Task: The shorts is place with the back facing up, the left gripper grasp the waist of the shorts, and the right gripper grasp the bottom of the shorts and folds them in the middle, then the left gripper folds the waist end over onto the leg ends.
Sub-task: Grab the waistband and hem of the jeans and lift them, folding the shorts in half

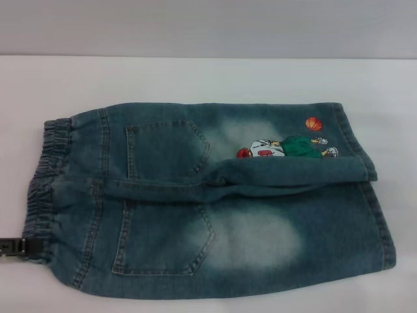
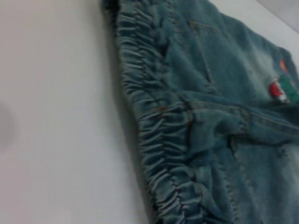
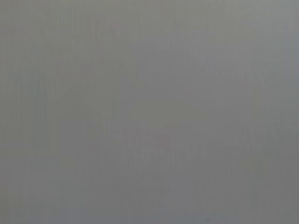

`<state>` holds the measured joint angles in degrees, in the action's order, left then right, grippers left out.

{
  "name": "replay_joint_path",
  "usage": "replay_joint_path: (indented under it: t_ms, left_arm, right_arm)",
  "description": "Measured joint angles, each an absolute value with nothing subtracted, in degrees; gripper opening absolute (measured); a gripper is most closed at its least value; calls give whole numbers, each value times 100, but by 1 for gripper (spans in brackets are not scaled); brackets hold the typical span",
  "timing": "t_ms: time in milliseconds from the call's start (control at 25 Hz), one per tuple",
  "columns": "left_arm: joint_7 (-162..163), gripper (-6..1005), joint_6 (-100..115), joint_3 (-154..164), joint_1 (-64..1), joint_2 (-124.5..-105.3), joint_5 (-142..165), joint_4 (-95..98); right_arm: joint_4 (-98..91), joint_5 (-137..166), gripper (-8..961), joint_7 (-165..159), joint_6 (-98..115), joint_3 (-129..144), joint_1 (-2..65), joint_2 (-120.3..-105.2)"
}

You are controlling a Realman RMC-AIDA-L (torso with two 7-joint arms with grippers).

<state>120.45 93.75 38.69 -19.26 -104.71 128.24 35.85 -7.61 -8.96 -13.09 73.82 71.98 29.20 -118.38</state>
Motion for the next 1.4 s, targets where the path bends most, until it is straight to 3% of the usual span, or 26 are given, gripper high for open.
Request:
replay_joint_path:
  t_ms: [480, 1400]
  left_arm:
    - [12041, 830, 9607, 3831, -2092, -10558, 12820, 3719]
    - [12400, 830, 9400, 3864, -2179, -10450, 13257, 3796]
  right_arm:
    - [-760, -896, 533, -1309, 7305, 7158, 2926, -11833]
    - [-773, -941, 533, -1309, 7306, 7154, 2935, -11829]
